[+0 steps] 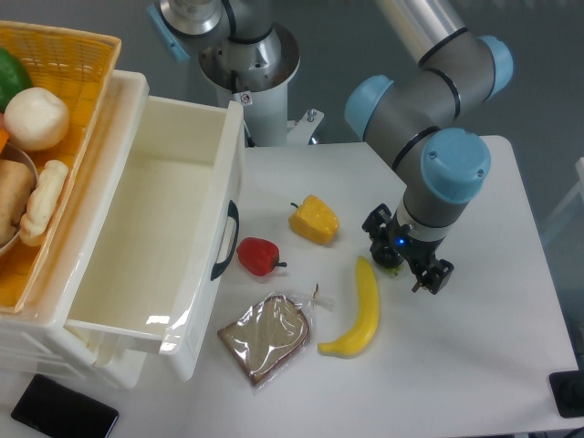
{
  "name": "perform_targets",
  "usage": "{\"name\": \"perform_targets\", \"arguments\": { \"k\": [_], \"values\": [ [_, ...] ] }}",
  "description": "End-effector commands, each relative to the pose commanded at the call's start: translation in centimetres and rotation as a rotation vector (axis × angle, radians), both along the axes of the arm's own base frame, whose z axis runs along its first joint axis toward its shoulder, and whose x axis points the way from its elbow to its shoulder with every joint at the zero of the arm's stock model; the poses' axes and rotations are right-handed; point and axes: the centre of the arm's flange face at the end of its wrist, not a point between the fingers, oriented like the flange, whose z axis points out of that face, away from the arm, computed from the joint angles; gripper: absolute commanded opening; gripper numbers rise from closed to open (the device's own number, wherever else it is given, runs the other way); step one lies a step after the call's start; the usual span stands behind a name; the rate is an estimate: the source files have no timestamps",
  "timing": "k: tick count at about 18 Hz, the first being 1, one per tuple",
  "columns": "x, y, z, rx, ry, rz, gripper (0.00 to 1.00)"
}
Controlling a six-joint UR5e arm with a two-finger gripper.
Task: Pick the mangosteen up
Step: 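Lower the open gripper down over the dark mangosteen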
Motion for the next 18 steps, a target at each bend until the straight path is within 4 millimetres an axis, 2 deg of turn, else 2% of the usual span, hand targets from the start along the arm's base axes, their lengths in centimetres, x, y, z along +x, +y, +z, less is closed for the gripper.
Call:
{"name": "perform_targets", "arguments": {
  "k": [5, 10, 12, 15, 18],
  "values": [
    [0.4, -0.1, -0.2, -0.004, -0.007, 0.008, 1.00],
    [1.8, -2.1, -2.8, -0.016, -0.015, 0.033, 1.00],
    [2.6, -2.6, -3.1, -0.022, -0.025, 0.050, 1.00],
    [2.7, -2.9, -3.2, -0.034, -0.032, 0.142, 1.00],
    [3.4, -3.2, -4.4, -0.056, -0.053, 0.224, 1.00]
  ]
}}
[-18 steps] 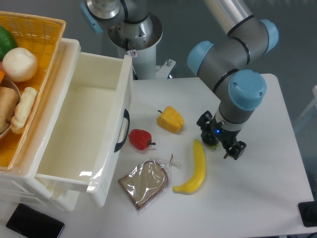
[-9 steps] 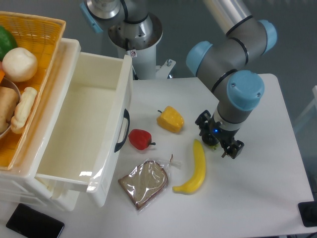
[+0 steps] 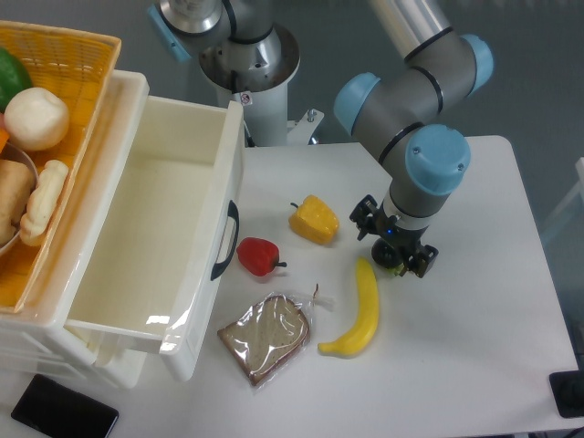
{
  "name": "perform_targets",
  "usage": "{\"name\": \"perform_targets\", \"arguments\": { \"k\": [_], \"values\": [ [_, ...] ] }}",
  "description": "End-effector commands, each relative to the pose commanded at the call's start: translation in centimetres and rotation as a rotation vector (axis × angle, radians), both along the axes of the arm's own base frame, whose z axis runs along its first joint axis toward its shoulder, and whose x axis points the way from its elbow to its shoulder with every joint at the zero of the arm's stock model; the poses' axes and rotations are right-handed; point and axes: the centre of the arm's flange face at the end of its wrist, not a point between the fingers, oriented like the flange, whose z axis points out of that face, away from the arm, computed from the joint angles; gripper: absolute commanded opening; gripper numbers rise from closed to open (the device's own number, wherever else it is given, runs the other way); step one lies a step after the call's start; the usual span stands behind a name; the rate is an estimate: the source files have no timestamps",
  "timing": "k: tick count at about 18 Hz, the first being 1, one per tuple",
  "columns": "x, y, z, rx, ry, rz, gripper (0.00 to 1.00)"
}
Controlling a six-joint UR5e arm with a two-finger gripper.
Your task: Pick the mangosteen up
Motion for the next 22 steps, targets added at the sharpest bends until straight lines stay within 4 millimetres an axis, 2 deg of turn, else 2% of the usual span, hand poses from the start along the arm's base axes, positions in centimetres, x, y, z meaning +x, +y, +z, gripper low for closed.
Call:
{"name": "perform_targets", "arguments": {
  "k": [5, 10, 15, 22],
  "values": [
    [-1.0, -1.4, -0.4, -0.021, -0.002, 0.086, 1.00],
    [-2.7, -4.0, -1.4, -0.047, -0.002, 0.122, 1.00],
    [-4.0, -3.8, -3.2, -0.041, 0.012, 0.133, 1.00],
    [-3.9, -3.5, -5.1, -0.054, -0.013, 0.133, 1.00]
  ]
}}
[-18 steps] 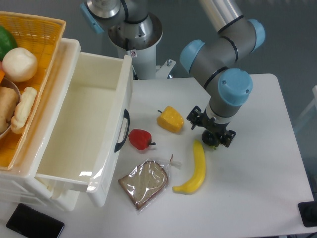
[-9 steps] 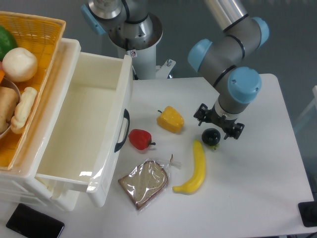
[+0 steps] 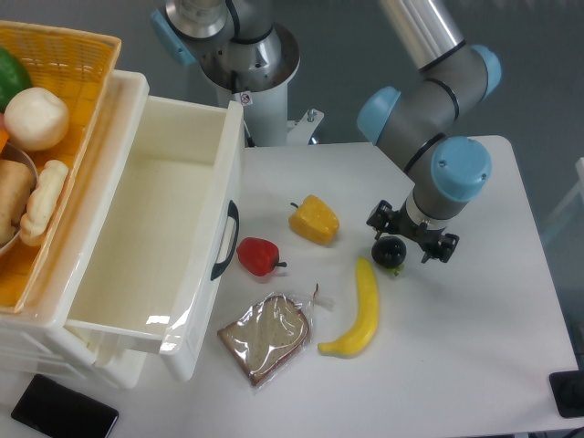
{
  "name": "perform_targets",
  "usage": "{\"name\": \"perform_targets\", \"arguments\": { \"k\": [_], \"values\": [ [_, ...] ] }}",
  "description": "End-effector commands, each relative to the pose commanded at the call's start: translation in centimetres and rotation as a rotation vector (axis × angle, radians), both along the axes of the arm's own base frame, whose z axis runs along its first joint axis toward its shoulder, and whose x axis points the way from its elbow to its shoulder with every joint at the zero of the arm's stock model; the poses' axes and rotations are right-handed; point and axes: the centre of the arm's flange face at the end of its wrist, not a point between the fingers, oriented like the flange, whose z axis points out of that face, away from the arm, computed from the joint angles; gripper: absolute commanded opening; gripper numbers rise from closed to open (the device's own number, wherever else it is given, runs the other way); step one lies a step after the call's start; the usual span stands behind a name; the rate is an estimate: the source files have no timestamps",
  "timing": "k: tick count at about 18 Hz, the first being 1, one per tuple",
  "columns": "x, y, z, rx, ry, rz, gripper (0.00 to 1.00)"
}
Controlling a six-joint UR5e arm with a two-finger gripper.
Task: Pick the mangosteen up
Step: 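Lift the gripper with the mangosteen up off the table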
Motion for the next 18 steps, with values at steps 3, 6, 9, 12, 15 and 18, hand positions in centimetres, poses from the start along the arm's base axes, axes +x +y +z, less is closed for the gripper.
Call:
{"name": "perform_targets", "arguments": {
  "k": [3, 6, 9, 12, 15, 18],
  "values": [
    [0.1, 0.0, -0.4, -0.003, -0.007, -0.002, 1.00],
    [0.5, 0.3, -1.4, -0.016, -0.023, -0.008, 1.00],
    [0.7, 0.4, -1.7, -0.045, -0.015, -0.020, 1.00],
    [0.9, 0.6, -1.9, -0.073, -0.005, -0.032, 0.95],
    [0.9, 0.6, -2.0, -0.075, -0.006, -0.034, 0.78],
    [0.8, 0.7, -2.0, -0.074, -0.004, -0.021, 0.70]
  ]
}}
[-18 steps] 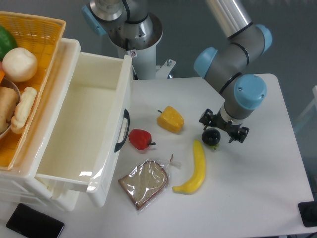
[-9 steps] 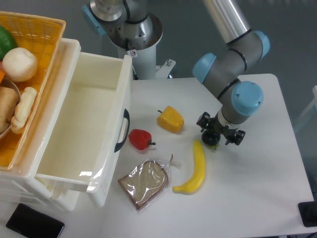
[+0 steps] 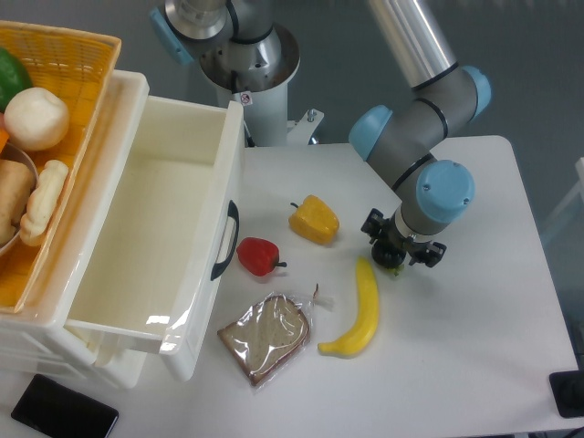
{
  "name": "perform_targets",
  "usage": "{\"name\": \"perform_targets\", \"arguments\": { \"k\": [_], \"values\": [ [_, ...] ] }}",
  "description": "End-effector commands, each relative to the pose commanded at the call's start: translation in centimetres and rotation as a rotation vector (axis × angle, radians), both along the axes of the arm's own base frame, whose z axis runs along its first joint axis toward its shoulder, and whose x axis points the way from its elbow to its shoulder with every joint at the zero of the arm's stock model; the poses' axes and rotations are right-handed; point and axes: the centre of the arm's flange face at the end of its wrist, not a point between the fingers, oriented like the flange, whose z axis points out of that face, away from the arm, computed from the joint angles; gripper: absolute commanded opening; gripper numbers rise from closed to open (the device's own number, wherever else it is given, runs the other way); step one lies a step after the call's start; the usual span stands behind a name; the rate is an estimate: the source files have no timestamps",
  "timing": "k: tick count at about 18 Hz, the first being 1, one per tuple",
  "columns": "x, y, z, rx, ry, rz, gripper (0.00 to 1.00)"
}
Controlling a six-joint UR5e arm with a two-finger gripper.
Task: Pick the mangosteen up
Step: 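Lift the gripper with the mangosteen up off the table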
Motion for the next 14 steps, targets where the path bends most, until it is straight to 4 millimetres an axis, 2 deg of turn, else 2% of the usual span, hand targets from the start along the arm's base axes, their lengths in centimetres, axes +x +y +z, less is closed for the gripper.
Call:
{"name": "perform_targets", "arguments": {
  "k": [3, 7, 8, 10, 12, 14],
  "values": [
    [0.0, 0.1, -0.1, 0.001, 0.000, 0.000, 0.65],
    [-0.4, 0.0, 0.5, 0.009, 0.007, -0.002, 0.34],
    [-0.5, 0.0, 0.8, 0.012, 0.012, -0.004, 0.30],
    [-1.3, 0.1, 1.9, 0.026, 0.033, -0.002, 0.30],
    [-2.4, 0.9, 3.8, 0.081, 0.054, 0.003, 0.35],
    [-3.5, 1.6, 5.8, 0.142, 0.075, -0.017, 0.34]
  ]
}}
